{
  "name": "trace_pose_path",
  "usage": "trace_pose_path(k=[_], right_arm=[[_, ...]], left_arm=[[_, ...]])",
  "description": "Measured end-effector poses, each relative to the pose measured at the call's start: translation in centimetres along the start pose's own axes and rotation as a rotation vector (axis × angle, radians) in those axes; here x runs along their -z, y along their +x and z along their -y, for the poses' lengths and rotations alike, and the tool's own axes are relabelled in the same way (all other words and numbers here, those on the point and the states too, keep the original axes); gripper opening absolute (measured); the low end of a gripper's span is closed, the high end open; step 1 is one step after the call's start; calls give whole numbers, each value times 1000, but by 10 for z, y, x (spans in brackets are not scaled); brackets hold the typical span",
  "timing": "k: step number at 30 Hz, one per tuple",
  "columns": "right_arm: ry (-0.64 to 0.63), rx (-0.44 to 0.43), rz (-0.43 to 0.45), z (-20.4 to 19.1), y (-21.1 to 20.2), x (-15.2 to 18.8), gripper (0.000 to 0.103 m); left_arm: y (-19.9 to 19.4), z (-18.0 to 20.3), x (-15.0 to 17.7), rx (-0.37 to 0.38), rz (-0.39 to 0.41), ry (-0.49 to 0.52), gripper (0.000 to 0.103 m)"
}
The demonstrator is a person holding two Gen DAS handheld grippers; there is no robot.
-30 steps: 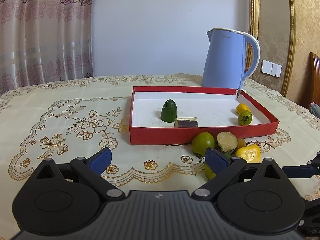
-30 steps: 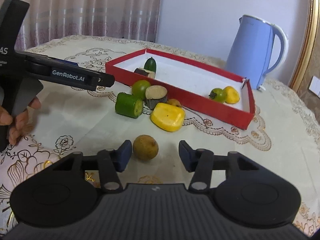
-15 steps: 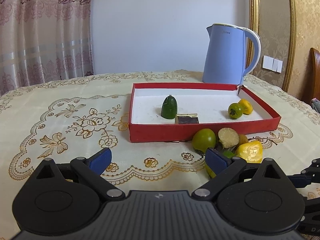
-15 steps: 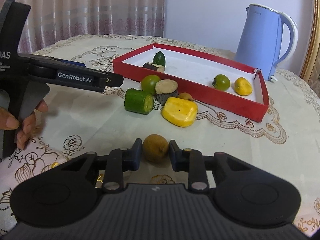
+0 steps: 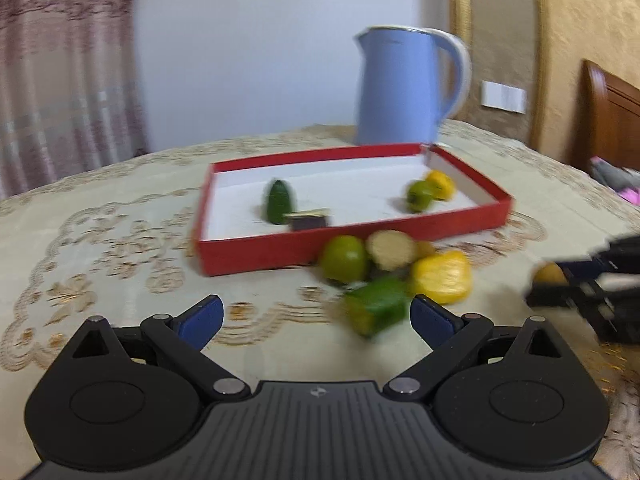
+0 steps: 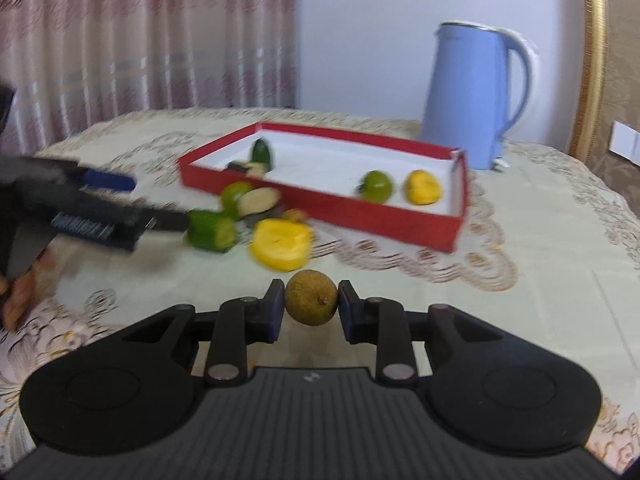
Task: Organize fruits
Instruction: 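Grasp the green cucumber chunk with the left tool while the right tool grasps the brown round fruit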
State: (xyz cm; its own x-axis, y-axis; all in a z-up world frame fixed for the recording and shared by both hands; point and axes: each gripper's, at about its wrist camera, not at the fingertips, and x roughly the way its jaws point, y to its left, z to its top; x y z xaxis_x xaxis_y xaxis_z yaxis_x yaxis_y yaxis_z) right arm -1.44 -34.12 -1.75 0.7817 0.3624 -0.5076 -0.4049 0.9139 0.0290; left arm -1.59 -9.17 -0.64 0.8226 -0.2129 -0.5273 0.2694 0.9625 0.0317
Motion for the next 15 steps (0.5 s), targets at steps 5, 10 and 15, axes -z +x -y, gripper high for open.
trace_pose_path(k=[5, 10, 15], right_arm=[[49, 4, 13, 18, 4, 1, 27], [78, -22, 13, 22, 7, 6, 27], [100, -49, 17, 25, 6, 7, 27]], left_arm=[[7, 12, -3, -11, -26, -24, 100], [16, 16, -6, -29, -61, -57, 76], [28, 16, -8, -17, -119, -111, 71]])
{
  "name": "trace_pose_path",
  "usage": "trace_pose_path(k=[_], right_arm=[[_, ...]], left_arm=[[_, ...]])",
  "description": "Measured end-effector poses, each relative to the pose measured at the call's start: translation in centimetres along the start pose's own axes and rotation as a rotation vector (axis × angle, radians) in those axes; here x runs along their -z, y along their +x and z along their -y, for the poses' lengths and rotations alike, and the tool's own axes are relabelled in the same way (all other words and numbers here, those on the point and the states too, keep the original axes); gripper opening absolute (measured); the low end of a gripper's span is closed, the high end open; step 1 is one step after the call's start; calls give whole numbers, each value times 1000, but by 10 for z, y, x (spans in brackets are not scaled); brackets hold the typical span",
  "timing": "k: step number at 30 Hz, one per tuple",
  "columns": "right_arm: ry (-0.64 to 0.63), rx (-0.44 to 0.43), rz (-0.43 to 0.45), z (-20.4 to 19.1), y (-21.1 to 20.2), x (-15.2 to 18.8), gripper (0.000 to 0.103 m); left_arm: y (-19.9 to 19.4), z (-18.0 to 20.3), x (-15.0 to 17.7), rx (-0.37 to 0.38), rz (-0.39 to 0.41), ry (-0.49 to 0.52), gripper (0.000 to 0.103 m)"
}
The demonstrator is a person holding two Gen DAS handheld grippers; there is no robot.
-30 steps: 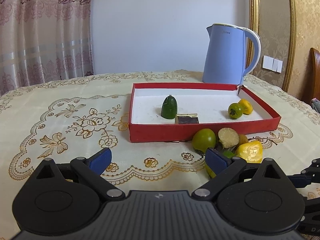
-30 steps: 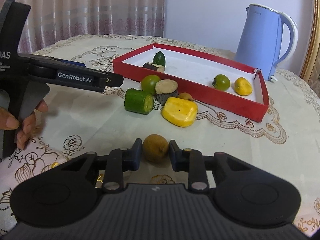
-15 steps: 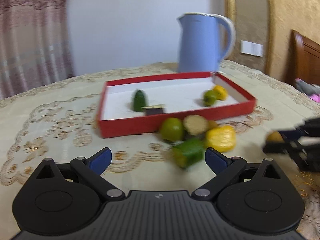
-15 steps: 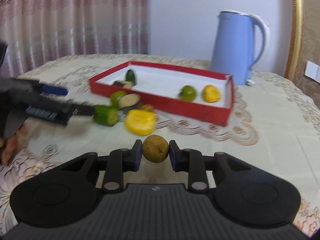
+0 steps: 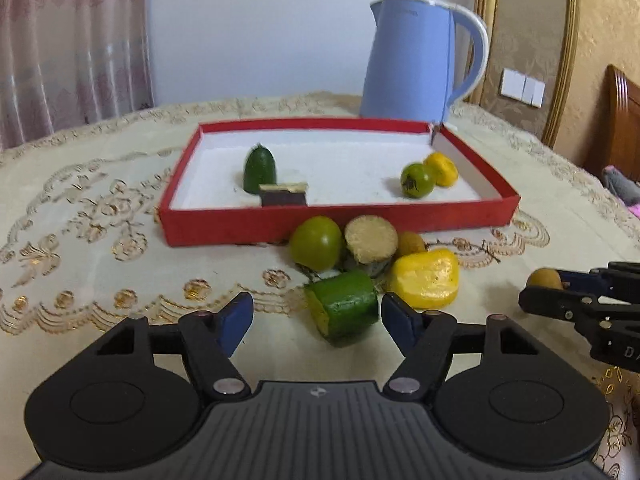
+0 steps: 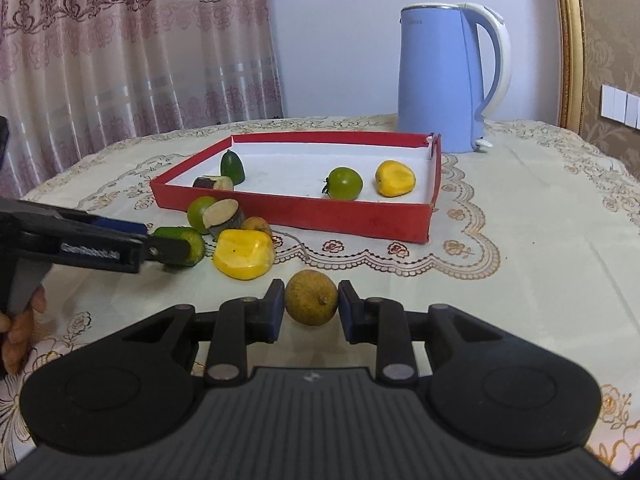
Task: Organize fruits
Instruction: 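Grasp the green cucumber chunk with the left tool while the right tool grasps the brown round fruit, then carry the cucumber chunk over the red tray with the left tool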
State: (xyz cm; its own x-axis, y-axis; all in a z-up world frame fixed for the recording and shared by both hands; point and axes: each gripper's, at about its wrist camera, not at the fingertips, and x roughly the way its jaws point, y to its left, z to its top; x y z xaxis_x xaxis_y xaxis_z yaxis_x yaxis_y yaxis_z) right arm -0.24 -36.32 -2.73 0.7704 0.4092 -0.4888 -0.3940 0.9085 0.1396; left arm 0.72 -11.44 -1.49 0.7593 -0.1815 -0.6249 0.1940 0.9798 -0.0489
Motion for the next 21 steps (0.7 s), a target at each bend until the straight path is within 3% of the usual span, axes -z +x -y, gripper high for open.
trace_pose_path(k=[4, 5, 6, 11, 13, 21], right_arm=[[25, -18, -2, 4, 1, 0, 27], [30, -22, -3, 5, 1, 0, 27], [31, -25, -3, 5, 1, 0, 27], [37, -38, -5, 6, 1, 0, 27], [41, -40, -3, 6, 0, 0, 27], [45, -44, 1, 7, -1, 0, 27]], left_arm=[[4, 5, -2, 4, -13, -2, 70], [4, 6, -3, 6, -13, -2, 65], [5, 8, -4, 9, -17, 1, 53], [8, 8, -6, 2, -21, 4, 44], [8, 8, -6, -9, -23, 25, 36], [-8, 7, -11, -7, 28, 84, 31]])
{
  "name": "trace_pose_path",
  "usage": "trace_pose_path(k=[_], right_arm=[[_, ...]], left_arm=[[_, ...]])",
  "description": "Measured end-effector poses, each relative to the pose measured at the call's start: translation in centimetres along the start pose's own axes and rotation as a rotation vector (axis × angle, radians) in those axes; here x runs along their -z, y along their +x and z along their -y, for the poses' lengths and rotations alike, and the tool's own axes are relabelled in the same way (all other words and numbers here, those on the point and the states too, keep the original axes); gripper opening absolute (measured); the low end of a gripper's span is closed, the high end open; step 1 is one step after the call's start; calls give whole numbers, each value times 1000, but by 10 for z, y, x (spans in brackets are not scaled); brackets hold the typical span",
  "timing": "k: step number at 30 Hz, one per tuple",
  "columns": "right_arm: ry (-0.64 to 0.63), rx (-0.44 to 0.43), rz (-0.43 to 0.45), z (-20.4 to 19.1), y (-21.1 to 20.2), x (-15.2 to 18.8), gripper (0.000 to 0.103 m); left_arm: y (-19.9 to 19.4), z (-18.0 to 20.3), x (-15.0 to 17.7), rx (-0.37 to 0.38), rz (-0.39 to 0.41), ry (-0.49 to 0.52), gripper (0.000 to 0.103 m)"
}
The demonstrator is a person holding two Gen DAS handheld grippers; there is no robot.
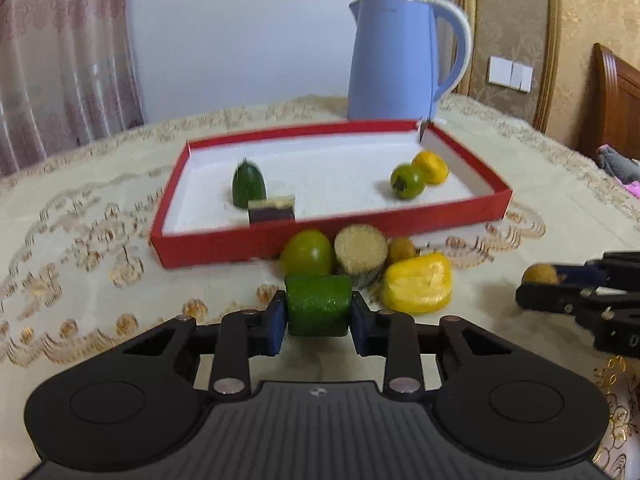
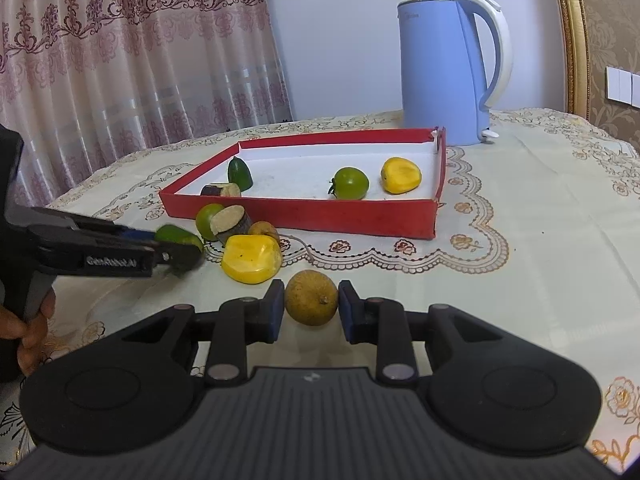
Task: Organize fruits
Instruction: 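Carry the cucumber chunk over the red tray with the left tool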
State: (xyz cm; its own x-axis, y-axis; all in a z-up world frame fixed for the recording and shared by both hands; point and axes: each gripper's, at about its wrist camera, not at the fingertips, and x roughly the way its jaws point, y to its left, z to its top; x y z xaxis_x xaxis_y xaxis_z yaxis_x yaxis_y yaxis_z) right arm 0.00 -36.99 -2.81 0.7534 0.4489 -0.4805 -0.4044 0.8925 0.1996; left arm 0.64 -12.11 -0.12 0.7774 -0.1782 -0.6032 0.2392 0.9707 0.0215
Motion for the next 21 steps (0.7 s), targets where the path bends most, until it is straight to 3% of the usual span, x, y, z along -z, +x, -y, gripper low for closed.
trace_pose_path(k=[7, 12, 21], right_arm=[[0, 2, -1, 0, 0, 0, 27], [-3, 4, -6, 0, 1, -1, 27], [-7, 5, -25, -1, 4, -1, 27]], left_arm=[[-5, -4, -45, -29, 106, 70, 31], [29, -10, -87, -29, 133, 61, 31], [107, -18, -97, -9, 47, 2, 31]])
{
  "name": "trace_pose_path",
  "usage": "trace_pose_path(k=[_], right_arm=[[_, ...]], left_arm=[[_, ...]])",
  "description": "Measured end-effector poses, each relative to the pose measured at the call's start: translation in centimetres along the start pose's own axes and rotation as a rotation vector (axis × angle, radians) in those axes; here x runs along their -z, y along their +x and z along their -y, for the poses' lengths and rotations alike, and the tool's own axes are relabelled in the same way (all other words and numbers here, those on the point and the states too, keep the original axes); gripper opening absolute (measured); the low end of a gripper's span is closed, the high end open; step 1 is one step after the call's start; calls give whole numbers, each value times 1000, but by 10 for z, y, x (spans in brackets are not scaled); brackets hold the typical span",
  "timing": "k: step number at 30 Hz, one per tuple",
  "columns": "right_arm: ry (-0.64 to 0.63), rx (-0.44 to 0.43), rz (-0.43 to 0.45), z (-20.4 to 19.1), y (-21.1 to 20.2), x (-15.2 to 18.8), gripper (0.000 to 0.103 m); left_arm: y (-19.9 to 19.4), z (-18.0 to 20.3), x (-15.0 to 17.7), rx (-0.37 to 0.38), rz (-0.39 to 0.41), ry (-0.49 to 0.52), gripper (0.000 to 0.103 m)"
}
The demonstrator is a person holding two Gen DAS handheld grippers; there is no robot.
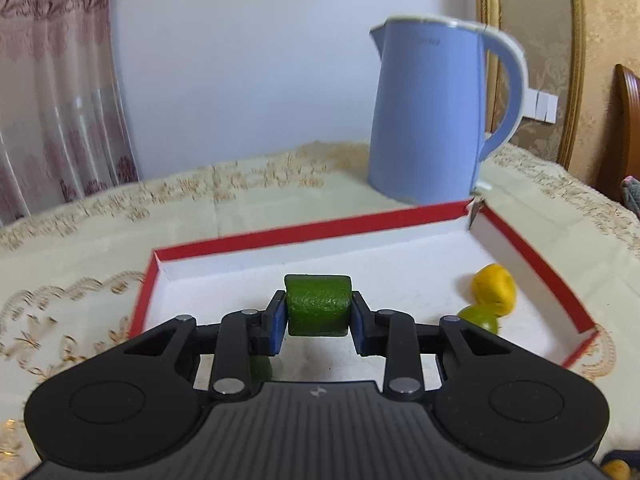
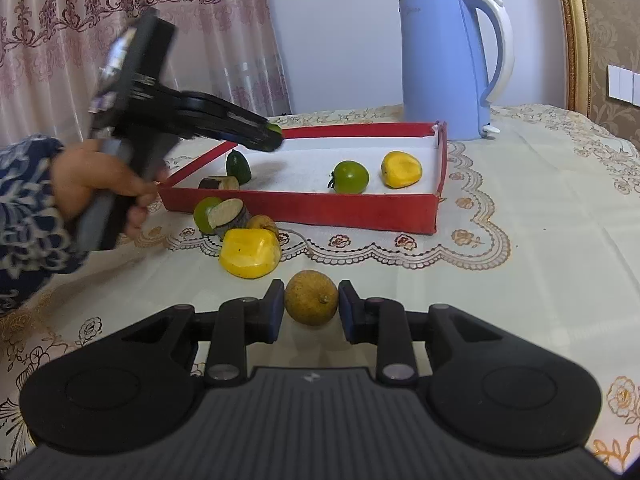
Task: Organize fruits
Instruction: 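Carry the cucumber chunk over the red tray with the left tool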
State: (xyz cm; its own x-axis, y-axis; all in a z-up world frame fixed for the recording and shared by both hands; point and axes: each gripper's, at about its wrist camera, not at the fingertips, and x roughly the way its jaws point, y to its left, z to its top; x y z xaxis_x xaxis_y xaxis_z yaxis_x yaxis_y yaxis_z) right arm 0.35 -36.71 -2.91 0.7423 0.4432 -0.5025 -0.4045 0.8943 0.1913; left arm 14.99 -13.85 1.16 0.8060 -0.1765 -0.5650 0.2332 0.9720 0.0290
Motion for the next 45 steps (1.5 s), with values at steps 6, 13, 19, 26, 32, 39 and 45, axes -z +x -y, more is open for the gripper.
trace_pose_path(k=[6, 13, 19, 26, 32, 39, 45], right_arm=[[-1, 1, -12, 0, 1, 0, 27], [-5, 11, -28, 0, 1, -1, 27], [-16, 19, -47, -3, 3, -1, 27], [-35, 35, -56, -5, 7, -1, 27], [-48, 46, -58, -8, 7, -1, 27], [-69, 63, -62, -10, 9, 0, 27], [-74, 79, -66, -12, 8, -1, 27]], left_arm=[[18, -1, 10, -8, -26, -11, 31], [19, -2, 17, -5, 3, -12, 31], [14, -6, 19, 24, 33, -36, 31], [15, -7, 19, 68, 20, -46, 31], [15, -10, 21, 84, 19, -64, 31], [13, -10, 20, 98, 25, -66, 31], [12, -11, 21, 110, 20, -70, 31]])
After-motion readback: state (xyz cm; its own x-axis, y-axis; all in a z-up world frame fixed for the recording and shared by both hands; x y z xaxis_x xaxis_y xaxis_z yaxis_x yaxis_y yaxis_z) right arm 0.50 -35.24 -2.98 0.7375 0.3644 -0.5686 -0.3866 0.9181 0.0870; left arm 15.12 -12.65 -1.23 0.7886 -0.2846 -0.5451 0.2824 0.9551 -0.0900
